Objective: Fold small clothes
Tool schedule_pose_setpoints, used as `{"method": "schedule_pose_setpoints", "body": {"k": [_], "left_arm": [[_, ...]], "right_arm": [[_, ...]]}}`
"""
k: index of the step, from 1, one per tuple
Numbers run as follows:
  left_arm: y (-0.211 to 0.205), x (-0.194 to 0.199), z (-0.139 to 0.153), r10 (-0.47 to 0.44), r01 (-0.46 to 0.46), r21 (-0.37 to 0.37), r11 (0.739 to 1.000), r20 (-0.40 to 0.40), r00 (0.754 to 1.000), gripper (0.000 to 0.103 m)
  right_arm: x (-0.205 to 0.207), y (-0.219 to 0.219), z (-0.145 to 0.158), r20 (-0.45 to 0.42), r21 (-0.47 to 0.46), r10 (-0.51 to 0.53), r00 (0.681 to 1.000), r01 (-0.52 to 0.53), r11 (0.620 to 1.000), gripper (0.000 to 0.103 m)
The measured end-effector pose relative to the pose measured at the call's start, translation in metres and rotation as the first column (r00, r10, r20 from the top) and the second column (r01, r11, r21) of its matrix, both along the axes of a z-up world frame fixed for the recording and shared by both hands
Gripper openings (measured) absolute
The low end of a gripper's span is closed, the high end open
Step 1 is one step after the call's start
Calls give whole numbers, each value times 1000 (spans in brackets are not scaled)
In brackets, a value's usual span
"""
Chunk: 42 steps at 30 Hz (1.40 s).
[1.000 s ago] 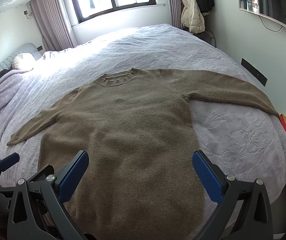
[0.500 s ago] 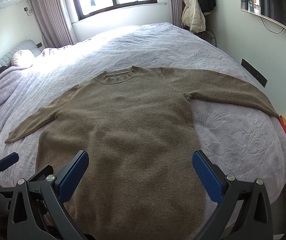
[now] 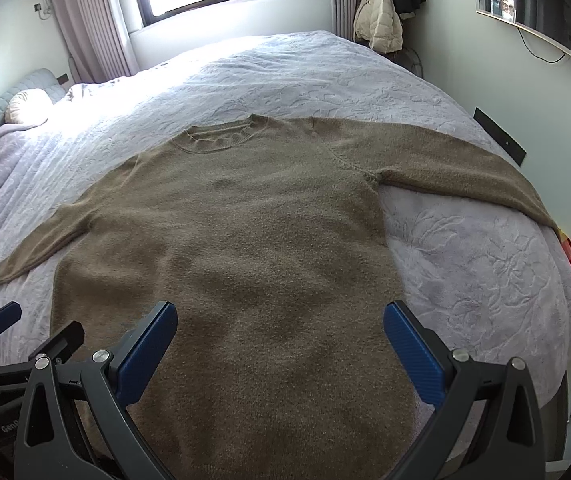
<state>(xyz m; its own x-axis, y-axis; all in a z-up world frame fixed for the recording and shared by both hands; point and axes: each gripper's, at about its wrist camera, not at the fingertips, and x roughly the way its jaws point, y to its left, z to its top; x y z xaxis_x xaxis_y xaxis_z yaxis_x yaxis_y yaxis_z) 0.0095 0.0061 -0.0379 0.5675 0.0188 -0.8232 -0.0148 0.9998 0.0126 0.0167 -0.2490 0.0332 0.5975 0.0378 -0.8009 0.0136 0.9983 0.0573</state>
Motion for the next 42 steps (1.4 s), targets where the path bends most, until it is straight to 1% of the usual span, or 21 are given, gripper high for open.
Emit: {"method": "schedule_pose_setpoints", "body": {"k": [5, 10, 14, 16, 17, 18, 20, 22, 23, 26, 28, 30, 31, 33, 34, 35, 36, 39, 41, 42], "left_arm": [[18, 14, -13, 27, -28, -23, 999, -17, 999, 103], [39, 27, -21, 52, -53, -30, 998, -19, 998, 103], [57, 35, -27, 70, -71, -48, 996, -15, 997, 103], [69, 40, -29, 69, -69, -80, 994, -8, 998, 103], [76, 42, -30, 63, -63, -109, 992, -3, 998, 103], [87, 44, -31, 62, -60, -155, 986, 7, 998, 103], [113, 48, -32, 89, -81, -251, 965, 22, 996, 103], [149, 52, -36, 150, -130, -342, 931, 34, 988, 103], [167, 55, -39, 188, -162, -372, 914, 33, 982, 103], [218, 59, -47, 289, -251, -436, 865, 23, 957, 103], [253, 58, -54, 364, -311, -460, 832, 29, 931, 103], [283, 58, -63, 431, -364, -496, 788, 25, 902, 103], [298, 57, -71, 465, -391, -532, 751, 5, 885, 103], [319, 61, -90, 506, -426, -620, 659, -55, 861, 103], [325, 64, -97, 518, -434, -653, 621, -75, 852, 103], [329, 66, -102, 531, -437, -679, 590, -80, 843, 103], [329, 70, -102, 542, -439, -678, 589, -71, 837, 103], [320, 89, -96, 536, -426, -652, 627, -35, 843, 103], [316, 98, -94, 551, -440, -637, 633, -29, 834, 101], [318, 101, -93, 564, -449, -634, 630, -24, 825, 85]], "right_arm": [[17, 9, -11, -35, 14, 11, 999, -11, 1000, 103], [32, 24, -17, -41, 43, 39, 998, -37, 998, 103], [42, 35, -21, -41, 65, 58, 998, -55, 996, 103], [47, 42, -22, -37, 68, 70, 997, -67, 995, 103], [48, 46, -23, -37, 75, 81, 996, -78, 994, 103], [49, 48, -24, -38, 82, 90, 995, -87, 993, 103], [51, 56, -27, -43, 109, 121, 992, -116, 987, 103], [52, 64, -30, -43, 122, 149, 988, -143, 982, 103], [52, 68, -31, -43, 122, 160, 986, -154, 981, 103], [54, 78, -36, -44, 122, 181, 982, -175, 977, 103], [57, 83, -38, -50, 132, 190, 981, -182, 974, 103], [60, 88, -41, -59, 148, 200, 978, -190, 971, 103], [61, 91, -42, -63, 152, 206, 976, -195, 969, 103], [62, 97, -45, -72, 156, 220, 973, -207, 966, 103], [62, 100, -46, -76, 157, 225, 971, -211, 965, 103], [63, 103, -48, -80, 159, 229, 970, -215, 964, 103], [63, 105, -49, -85, 162, 232, 969, -216, 963, 103], [63, 111, -51, -96, 172, 242, 966, -223, 960, 103], [63, 113, -52, -99, 178, 249, 963, -229, 957, 103], [62, 114, -52, -98, 182, 254, 962, -233, 955, 103]]}}
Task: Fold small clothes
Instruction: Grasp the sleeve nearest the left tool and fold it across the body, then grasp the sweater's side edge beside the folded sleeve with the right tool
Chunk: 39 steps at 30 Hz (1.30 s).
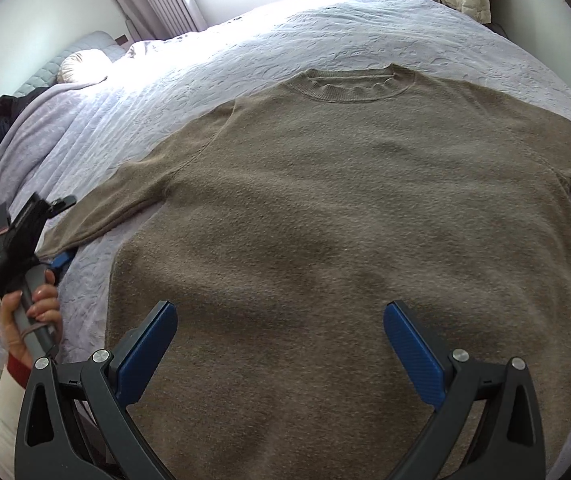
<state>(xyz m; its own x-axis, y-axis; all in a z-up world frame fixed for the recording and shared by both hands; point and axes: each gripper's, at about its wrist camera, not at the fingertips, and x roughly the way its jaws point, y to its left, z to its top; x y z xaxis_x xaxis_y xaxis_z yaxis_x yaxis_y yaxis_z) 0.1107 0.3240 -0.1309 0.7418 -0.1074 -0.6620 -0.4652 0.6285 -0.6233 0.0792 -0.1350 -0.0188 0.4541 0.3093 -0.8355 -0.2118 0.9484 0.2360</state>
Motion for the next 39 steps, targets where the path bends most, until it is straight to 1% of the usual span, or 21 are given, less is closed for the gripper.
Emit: {"method": "schedule_pose_setpoints", "body": {"k": [1, 2, 3, 4, 6, 7, 8, 11, 14, 16, 19, 23, 25, 27, 29, 31, 32, 34, 36, 38, 39], "left_arm": [[2, 3, -1, 7, -7, 5, 1000, -10, 1000, 61], [9, 5, -4, 1, -1, -6, 1000, -19, 1000, 48], [13, 8, -9, 2, -3, -33, 999, -28, 1000, 21], [17, 9, -15, 6, -9, -66, 998, -37, 999, 13], [21, 9, -23, 24, -28, -98, 995, -41, 999, 12], [21, 6, -23, 27, -31, -88, 996, -41, 999, 9], [19, 5, -19, 28, -31, -64, 997, -38, 999, 10], [0, 3, 14, 18, -18, 78, 997, 4, 1000, 9], [-23, 10, 54, -28, 15, 199, 980, 65, 997, 9], [-48, 19, 84, -73, 42, 279, 959, 103, 992, 9], [-92, 34, 120, -173, 110, 381, 918, 137, 975, 9], [-185, 61, 148, -349, 246, 502, 829, 121, 929, 9], [-234, 76, 147, -432, 330, 513, 792, 90, 897, 9], [-281, 91, 135, -506, 415, 516, 750, 43, 861, 10], [-324, 102, 116, -567, 497, 527, 690, -33, 823, 10], [-358, 108, 90, -587, 551, 552, 627, -131, 799, 10], [-372, 111, 73, -600, 591, 545, 595, -188, 778, 10], [-385, 108, 44, -616, 647, 523, 555, -264, 742, 10], [-391, 99, 26, -611, 662, 536, 524, -305, 731, 13], [-389, 89, 28, -626, 662, 542, 518, -287, 725, 34], [-384, 83, 33, -642, 667, 528, 526, -267, 718, 60]], "right_arm": [[-1, 0, 0, 0, 4, 6, 1000, -6, 1000, 102], [-2, 0, 1, 3, 7, 10, 1000, -10, 1000, 102], [-3, 0, 1, 7, 8, 14, 1000, -14, 1000, 102], [-3, -1, 1, 12, 12, 21, 1000, -21, 1000, 99], [-4, -3, 0, 9, 21, 33, 999, -33, 999, 91], [-4, -4, -1, 5, 25, 36, 999, -37, 999, 85], [-4, -6, -2, 0, 32, 40, 999, -40, 999, 80], [-6, -13, -4, -4, 58, 44, 999, -43, 997, 78], [-7, -22, -5, -2, 86, 40, 999, -40, 995, 78], [-9, -30, -5, 1, 109, 35, 999, -34, 993, 78], [-11, -45, -5, 9, 141, 15, 1000, -16, 990, 78], [-15, -73, -4, 19, 180, -36, 999, 32, 983, 78], [-17, -91, -3, 20, 197, -74, 997, 69, 978, 78], [-19, -110, -2, 19, 211, -113, 993, 107, 972, 78], [-23, -129, -1, 18, 219, -152, 988, 144, 965, 78], [-26, -143, -1, 14, 219, -182, 983, 175, 960, 78], [-28, -150, -1, 10, 222, -196, 981, 189, 957, 78], [-30, -160, -1, 4, 219, -212, 977, 206, 954, 78], [-30, -165, -1, -1, 208, -216, 976, 211, 955, 78], [-27, -168, 0, 0, 192, -216, 976, 212, 958, 78], [-25, -170, 2, 2, 185, -215, 977, 211, 960, 78]]}}
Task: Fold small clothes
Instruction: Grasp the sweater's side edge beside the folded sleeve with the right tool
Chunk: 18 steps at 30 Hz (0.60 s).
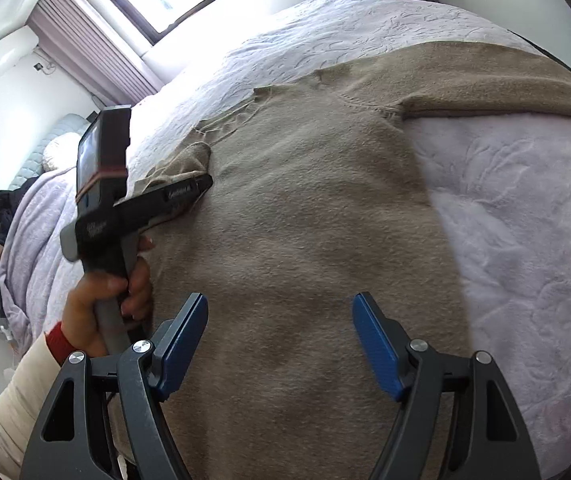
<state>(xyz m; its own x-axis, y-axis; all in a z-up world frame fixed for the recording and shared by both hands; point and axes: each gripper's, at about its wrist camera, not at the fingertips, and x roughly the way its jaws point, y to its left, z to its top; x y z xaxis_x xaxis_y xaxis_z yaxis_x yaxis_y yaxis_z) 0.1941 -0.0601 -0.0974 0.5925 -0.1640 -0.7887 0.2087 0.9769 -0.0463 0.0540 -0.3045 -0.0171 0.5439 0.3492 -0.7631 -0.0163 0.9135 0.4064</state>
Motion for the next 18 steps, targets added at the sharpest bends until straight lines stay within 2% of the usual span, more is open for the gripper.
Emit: {"method": "schedule_pose_setpoints", "body": {"k": [1, 2, 3, 5, 7, 9, 11, 12, 13, 14, 16, 18], "left_arm": [[7, -8, 8, -3, 3, -28, 1000, 15, 1000, 80], [14, -17, 16, 9, -7, -38, 999, 47, 999, 82], [24, -29, 26, 21, -17, -45, 999, 83, 996, 82], [48, -48, 38, 57, -49, -73, 996, 103, 993, 82], [76, -62, 37, 115, -104, -114, 988, 93, 989, 82], [107, -77, 26, 199, -191, -133, 973, 49, 979, 82], [137, -89, 3, 285, -287, -163, 944, -38, 958, 82], [150, -94, -9, 293, -304, -195, 933, -82, 953, 82], [158, -102, -15, 271, -285, -248, 926, -88, 959, 82], [161, -112, -14, 261, -267, -266, 926, -60, 963, 82], [154, -125, -11, 256, -255, -217, 942, -20, 966, 85], [149, -132, -15, 279, -279, -166, 946, -21, 960, 96]], "right_arm": [[3, -1, 2, 5, -12, 1, 1000, 0, 1000, 78], [7, -1, 5, 10, -25, 0, 1000, 0, 1000, 78], [13, 1, 10, 21, -43, 5, 1000, -4, 999, 78], [21, 8, 20, 52, -78, 36, 998, -31, 996, 78], [34, 27, 35, 91, -141, 102, 991, -89, 986, 78], [47, 57, 46, 129, -227, 208, 970, -175, 958, 78], [59, 98, 51, 144, -323, 340, 929, -281, 904, 78], [67, 123, 52, 144, -371, 418, 897, -343, 863, 78], [70, 141, 51, 141, -400, 471, 871, -385, 832, 78], [76, 163, 50, 136, -437, 531, 837, -430, 790, 78], [83, 200, 42, 107, -497, 624, 774, -501, 708, 78], [93, 234, 28, 55, -552, 700, 712, -562, 616, 78]]}}
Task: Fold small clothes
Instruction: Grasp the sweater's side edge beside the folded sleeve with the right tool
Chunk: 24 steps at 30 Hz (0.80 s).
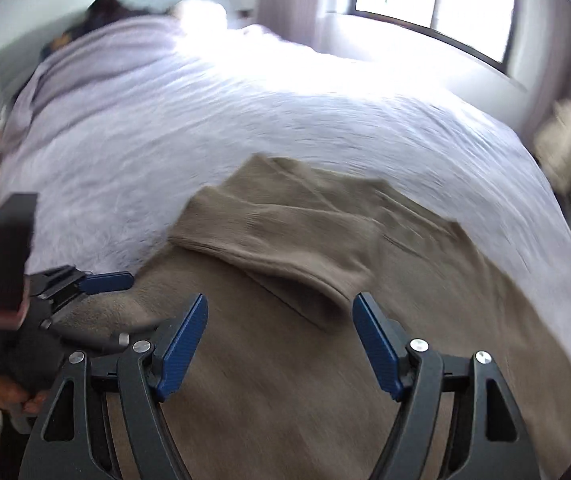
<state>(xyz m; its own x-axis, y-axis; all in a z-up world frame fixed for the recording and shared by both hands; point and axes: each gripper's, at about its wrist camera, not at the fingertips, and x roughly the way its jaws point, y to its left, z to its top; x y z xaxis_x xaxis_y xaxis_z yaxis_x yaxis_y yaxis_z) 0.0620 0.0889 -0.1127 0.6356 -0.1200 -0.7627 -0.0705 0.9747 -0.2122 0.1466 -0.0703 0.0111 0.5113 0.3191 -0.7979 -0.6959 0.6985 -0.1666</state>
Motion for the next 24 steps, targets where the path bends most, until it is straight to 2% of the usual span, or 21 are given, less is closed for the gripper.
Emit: {"method": "schedule_pose_setpoints", "body": {"k": [5, 9, 10, 11, 12, 14, 15, 16, 17, 18, 19, 21, 24], "left_arm": [[13, -9, -4, 13, -11, -68, 998, 18, 1000, 96], [13, -10, -5, 11, -10, -52, 999, 17, 1000, 96], [13, -10, -6, 11, -10, -52, 999, 17, 1000, 96], [13, -10, -5, 12, -11, -53, 999, 16, 1000, 96], [13, -11, -5, 12, -11, -52, 999, 16, 1000, 96], [11, -8, -7, 12, -12, -45, 999, 14, 1000, 96], [10, -7, -7, 11, -11, -39, 999, 12, 1000, 96], [9, -5, -8, 11, -10, -31, 999, 10, 1000, 96], [6, 0, -9, 11, -10, -25, 1000, 8, 1000, 96], [6, 0, -9, 10, -10, -19, 1000, 7, 1000, 97], [4, 2, -9, 10, -10, -16, 1000, 6, 1000, 97], [2, 4, -10, 10, -10, -8, 1000, 7, 1000, 98], [-1, 12, -9, 14, -14, 5, 1000, -15, 1000, 98]], "right_arm": [[12, 53, -33, 52, -189, 141, 989, -128, 974, 78], [24, 77, -54, 81, -299, 178, 981, -146, 943, 76], [26, 79, -54, 90, -298, 164, 982, -131, 946, 53], [33, 75, -50, 59, -247, 132, 990, -114, 962, 13], [40, 61, -40, 25, -140, 68, 997, -64, 988, 13], [58, 24, -19, -25, 71, -81, 996, 83, 994, 13], [65, 5, -12, -55, 150, -141, 988, 148, 978, 13], [73, -24, -6, -102, 251, -220, 970, 239, 938, 13], [79, -56, -4, -157, 338, -295, 943, 332, 881, 13], [84, -83, -6, -208, 392, -347, 915, 403, 827, 13], [87, -115, -12, -277, 439, -397, 875, 483, 758, 13], [88, -154, -25, -369, 471, -402, 838, 542, 696, 17], [83, -191, -46, -450, 426, -456, 768, 634, 646, 23]]}}
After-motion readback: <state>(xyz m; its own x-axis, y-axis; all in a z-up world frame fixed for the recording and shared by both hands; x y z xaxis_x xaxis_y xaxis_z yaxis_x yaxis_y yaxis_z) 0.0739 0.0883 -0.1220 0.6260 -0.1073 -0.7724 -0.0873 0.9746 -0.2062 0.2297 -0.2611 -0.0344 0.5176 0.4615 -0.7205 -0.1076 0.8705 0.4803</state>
